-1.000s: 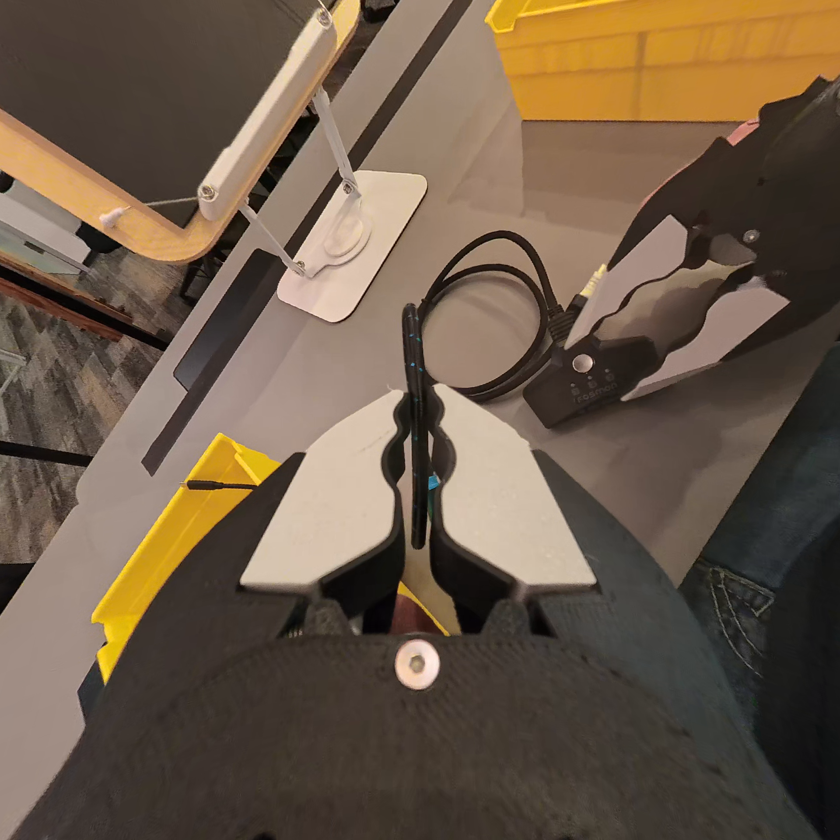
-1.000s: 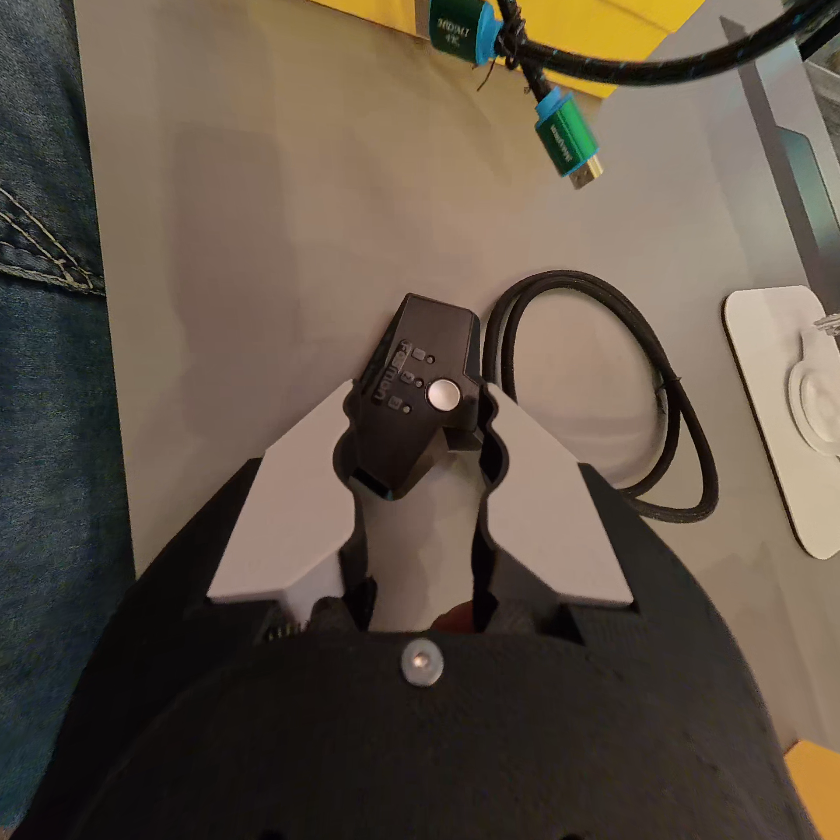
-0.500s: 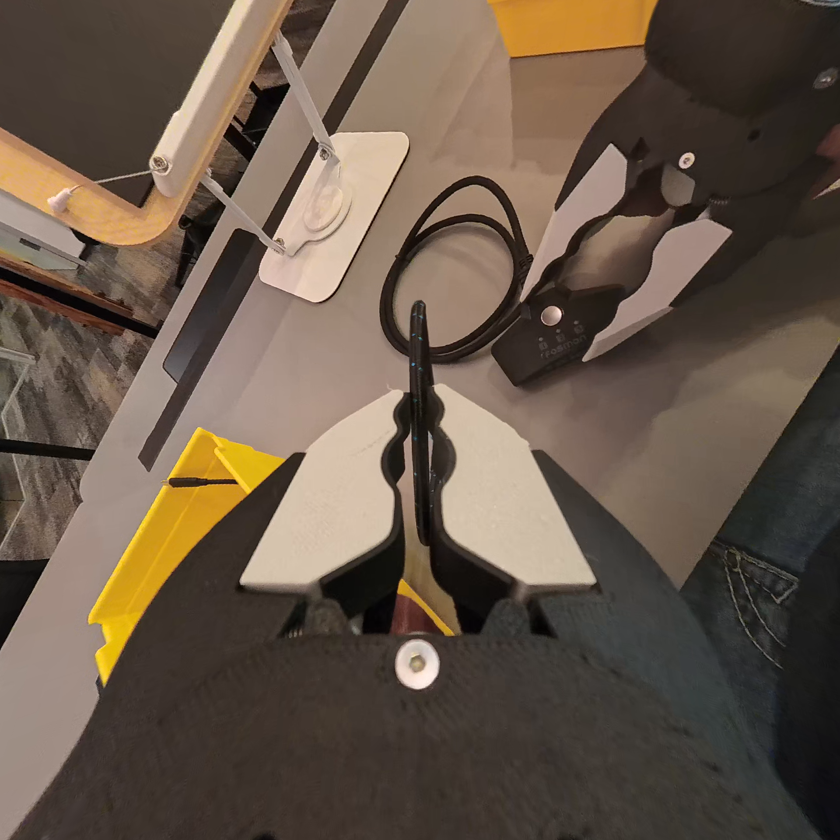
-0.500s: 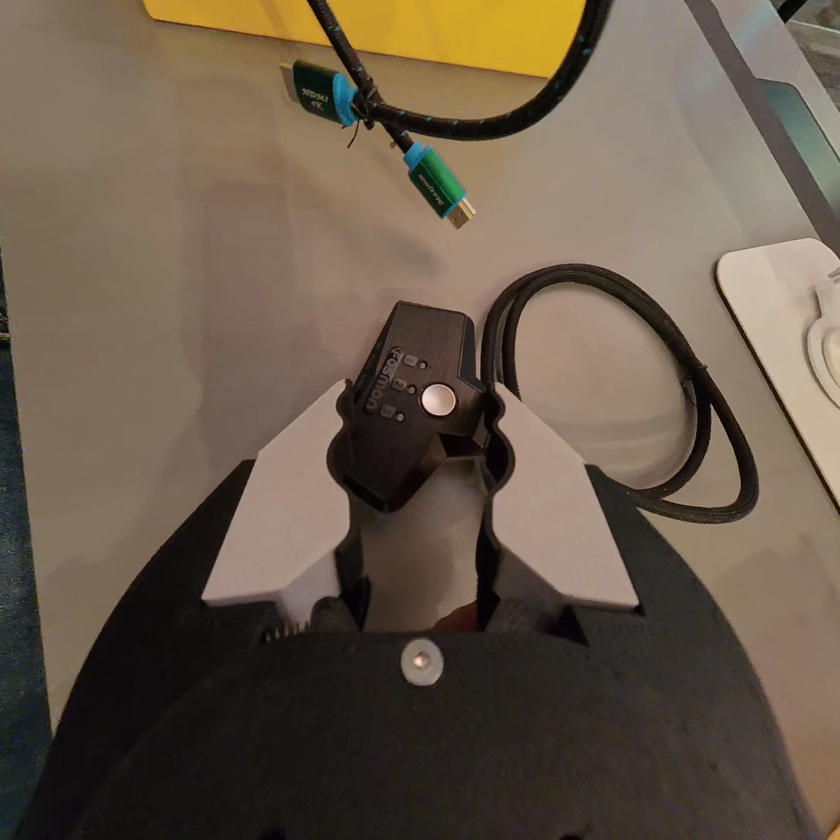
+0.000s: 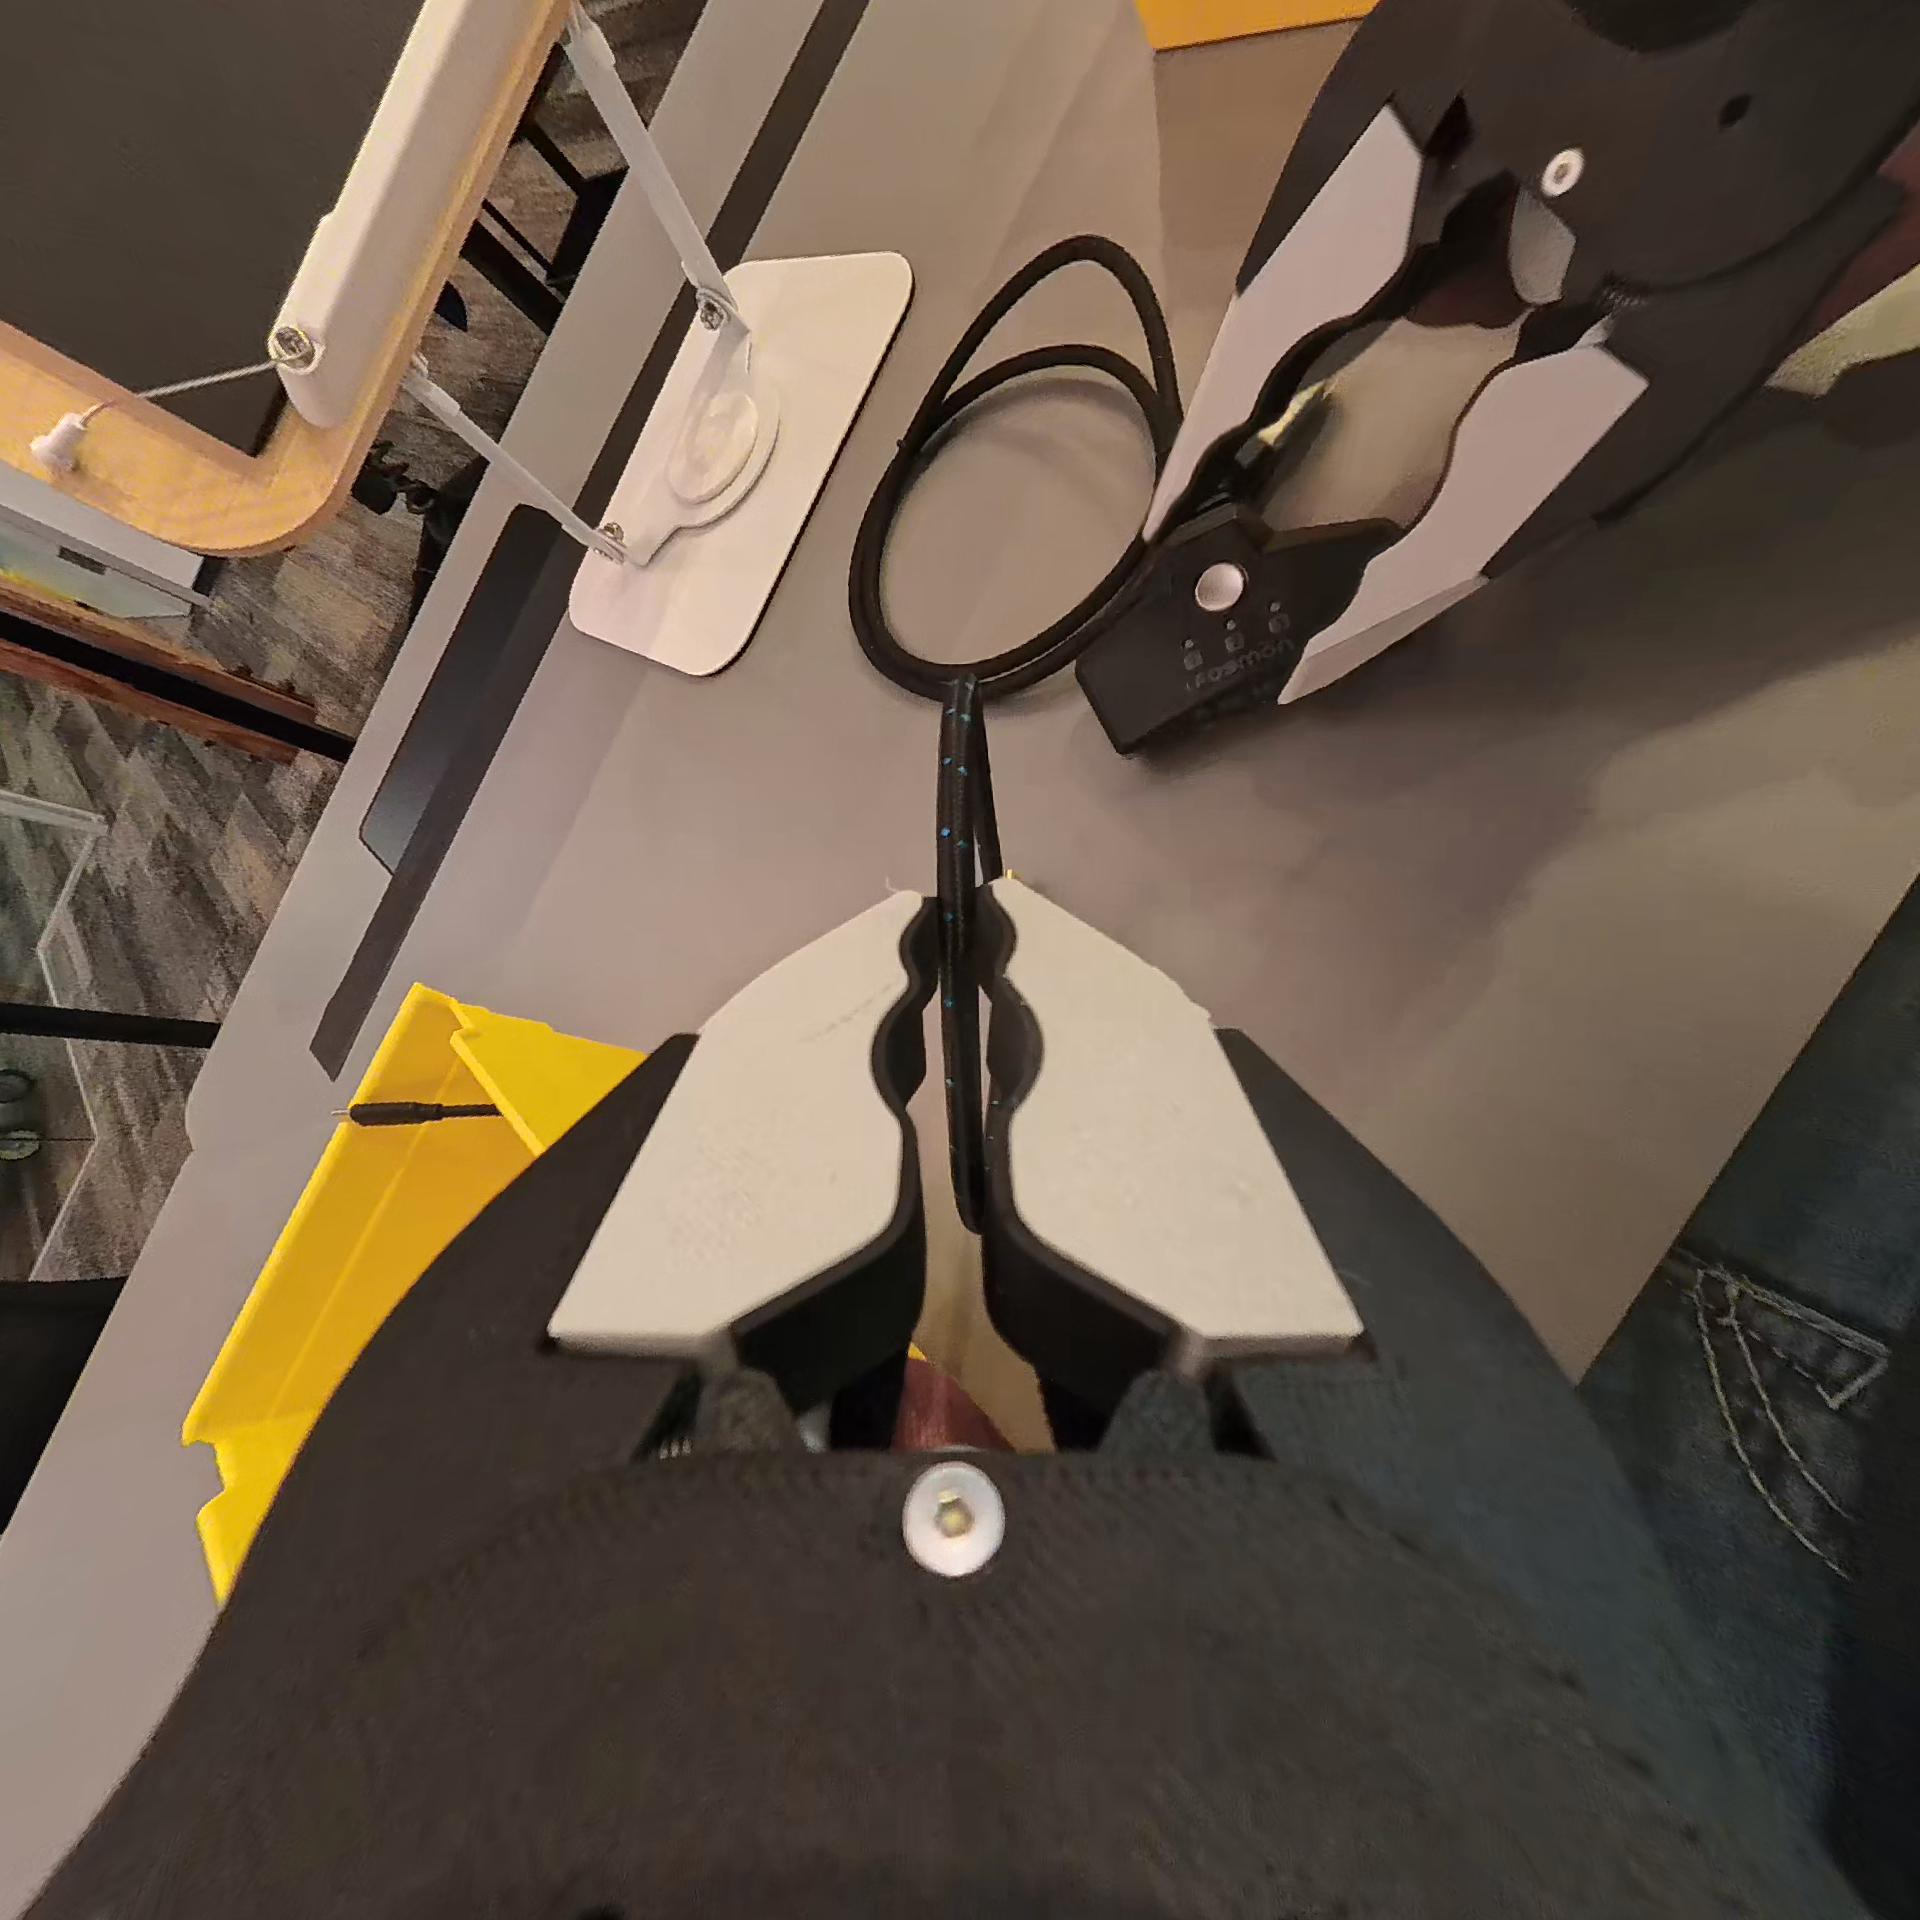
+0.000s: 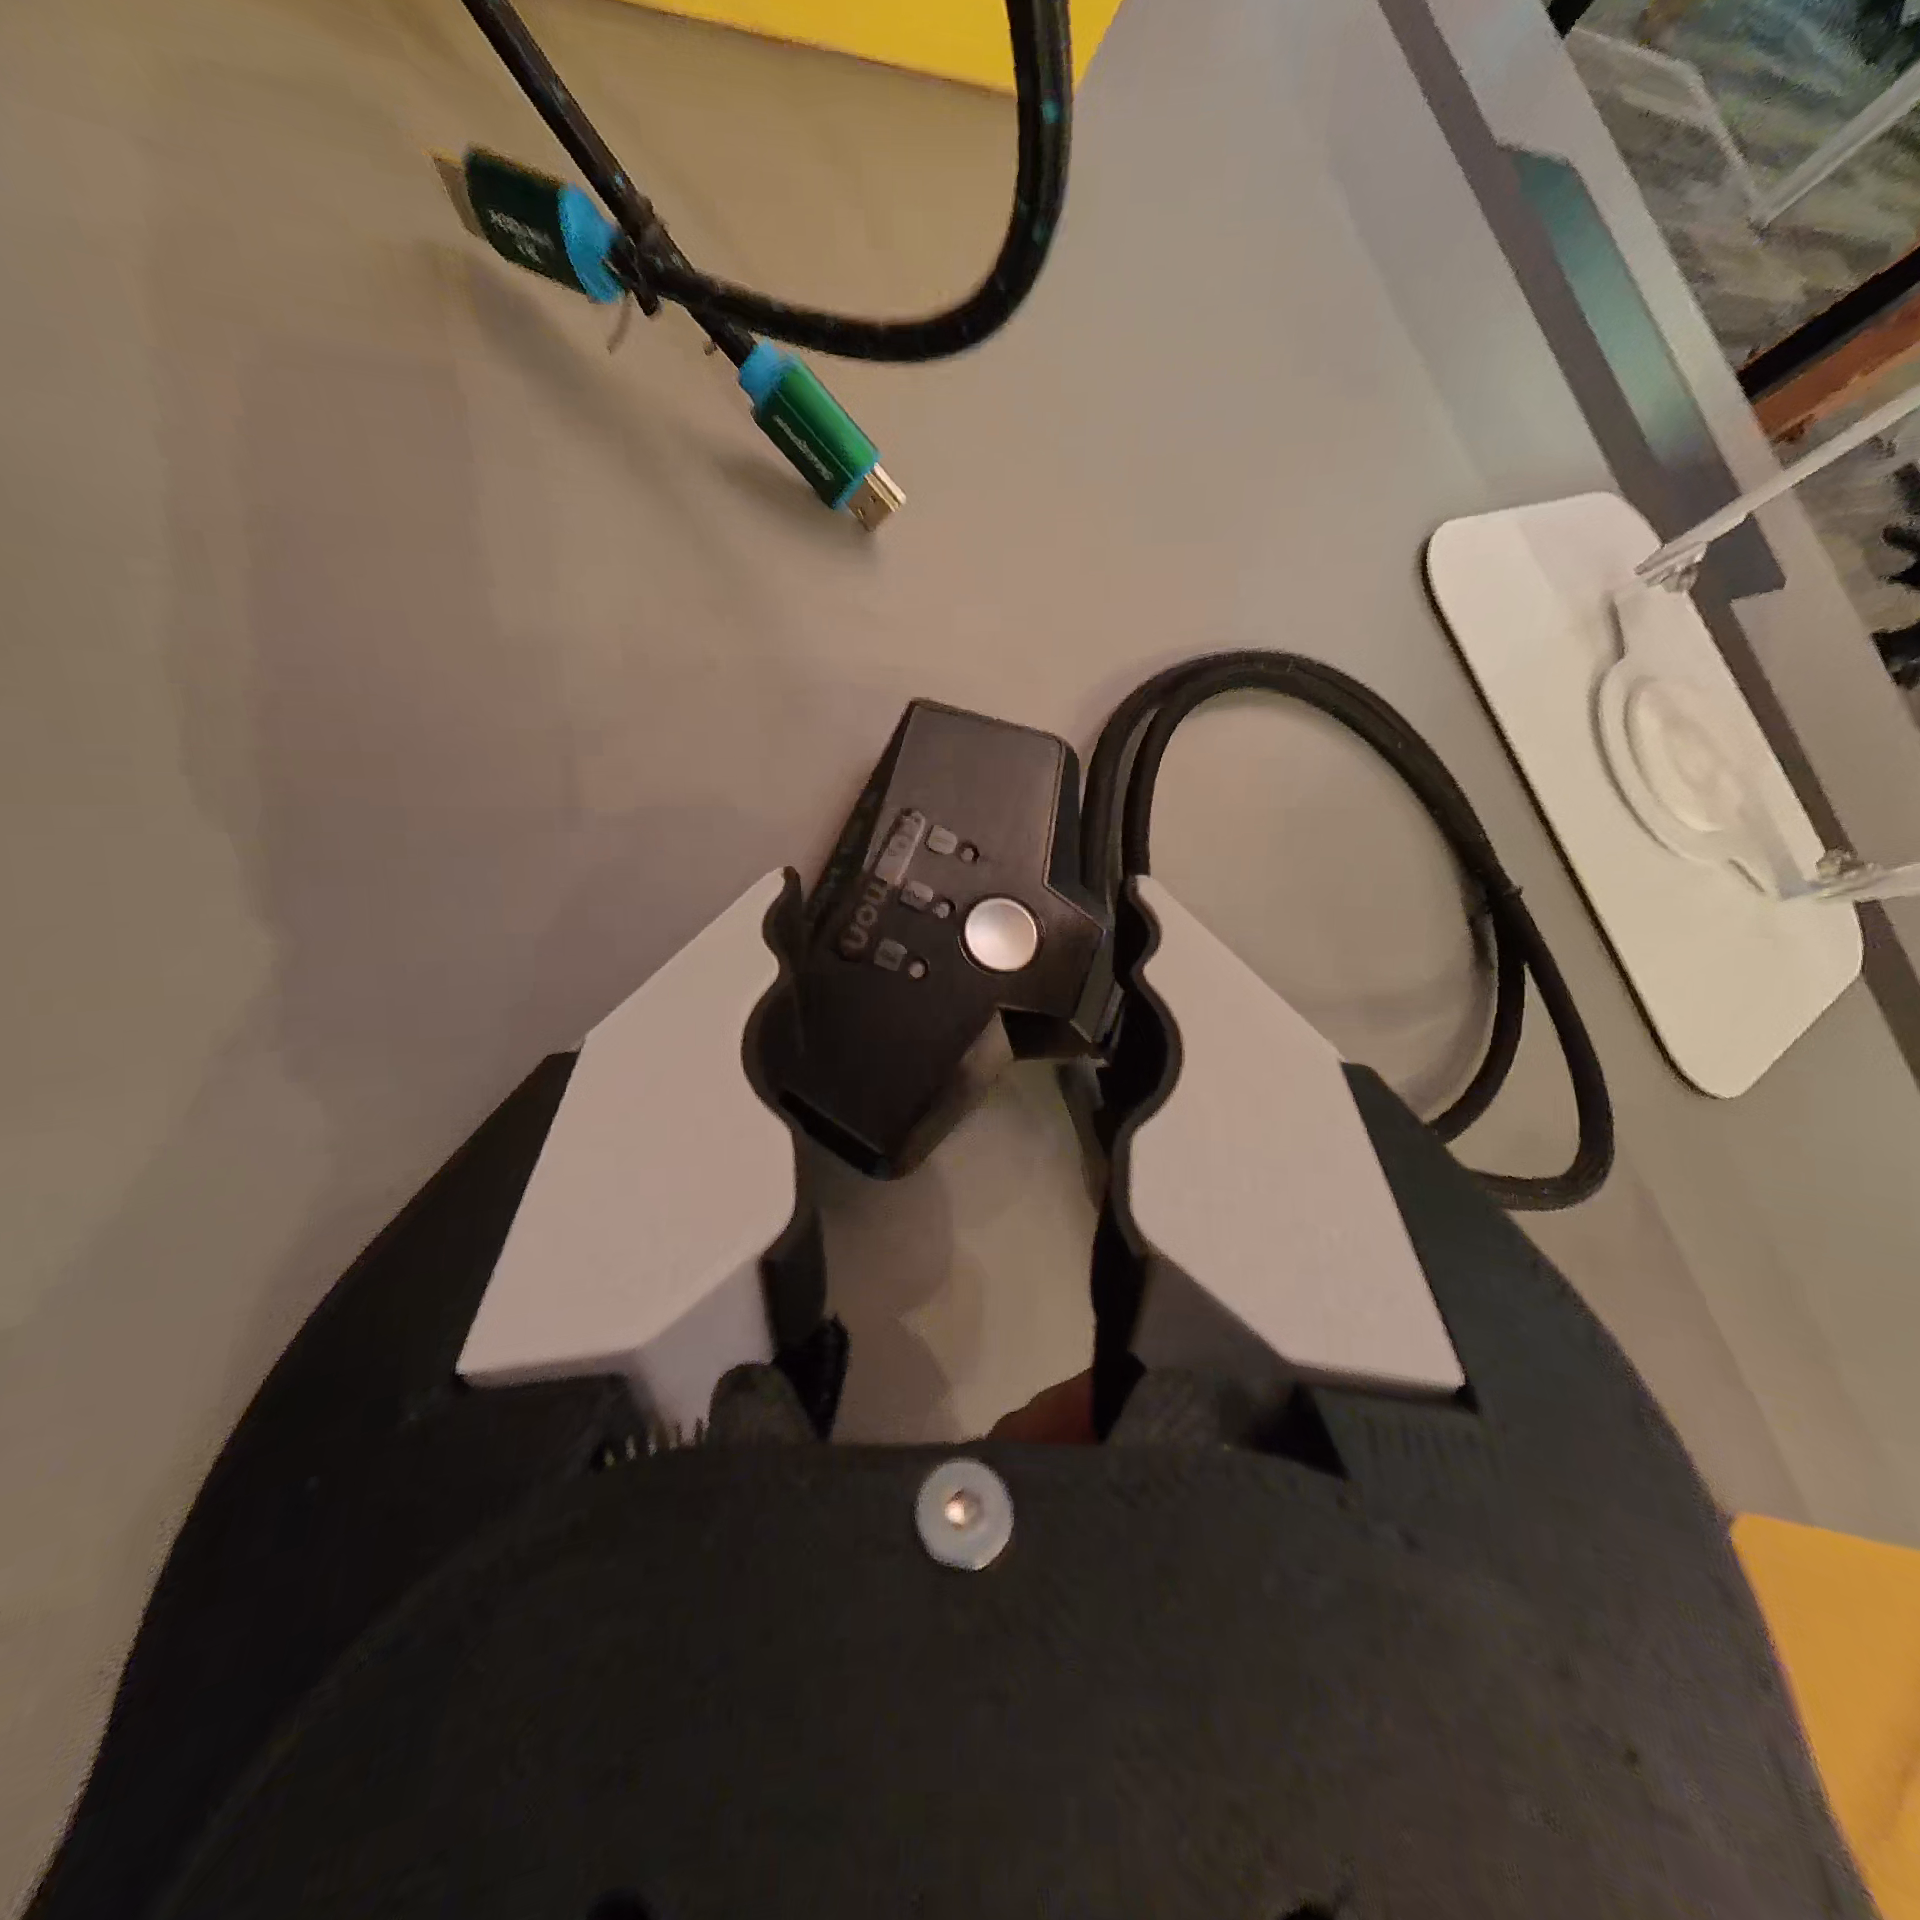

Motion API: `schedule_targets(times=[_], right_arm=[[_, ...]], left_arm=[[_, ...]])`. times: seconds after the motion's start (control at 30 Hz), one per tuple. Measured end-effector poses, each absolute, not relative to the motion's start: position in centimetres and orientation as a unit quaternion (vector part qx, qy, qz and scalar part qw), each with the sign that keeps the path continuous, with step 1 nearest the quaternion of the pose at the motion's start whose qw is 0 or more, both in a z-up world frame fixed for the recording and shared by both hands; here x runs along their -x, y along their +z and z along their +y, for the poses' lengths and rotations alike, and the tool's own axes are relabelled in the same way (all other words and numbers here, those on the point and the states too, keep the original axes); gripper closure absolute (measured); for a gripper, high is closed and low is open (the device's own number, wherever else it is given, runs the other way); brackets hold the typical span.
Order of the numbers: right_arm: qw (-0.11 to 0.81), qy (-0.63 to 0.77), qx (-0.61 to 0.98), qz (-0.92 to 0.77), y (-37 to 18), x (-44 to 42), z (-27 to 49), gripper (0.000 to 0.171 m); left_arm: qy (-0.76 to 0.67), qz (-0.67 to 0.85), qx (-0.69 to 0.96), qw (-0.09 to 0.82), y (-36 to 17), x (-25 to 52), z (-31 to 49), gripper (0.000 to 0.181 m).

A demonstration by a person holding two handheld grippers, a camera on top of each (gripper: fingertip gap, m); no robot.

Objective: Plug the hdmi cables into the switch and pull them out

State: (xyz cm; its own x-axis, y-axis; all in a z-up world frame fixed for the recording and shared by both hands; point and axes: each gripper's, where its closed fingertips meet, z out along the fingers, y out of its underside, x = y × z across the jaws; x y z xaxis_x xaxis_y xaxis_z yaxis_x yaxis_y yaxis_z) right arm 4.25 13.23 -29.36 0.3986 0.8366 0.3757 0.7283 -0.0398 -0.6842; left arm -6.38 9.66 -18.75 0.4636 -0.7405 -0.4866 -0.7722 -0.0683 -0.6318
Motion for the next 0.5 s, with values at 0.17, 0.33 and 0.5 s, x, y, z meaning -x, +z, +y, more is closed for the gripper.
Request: schedule_targets(times=[0.17, 0.33, 0.5], right_arm=[[0.454, 0.111, 0.696, -0.545, -27.2, -2.8, 12.0, 0.113], [0.459, 0.134, 0.674, -0.563, -26.3, -1.5, 11.0, 0.112], [0.456, 0.140, 0.665, -0.575, -26.3, -0.4, 10.7, 0.109]], left_arm=[[0.005, 0.515, 0.729, 0.451, -18.3, 6.0, 9.7, 0.176], [-0.022, 0.511, 0.725, 0.461, -17.2, 5.6, 9.3, 0.176], [-0.034, 0.515, 0.717, 0.468, -16.2, 5.3, 8.7, 0.176]])
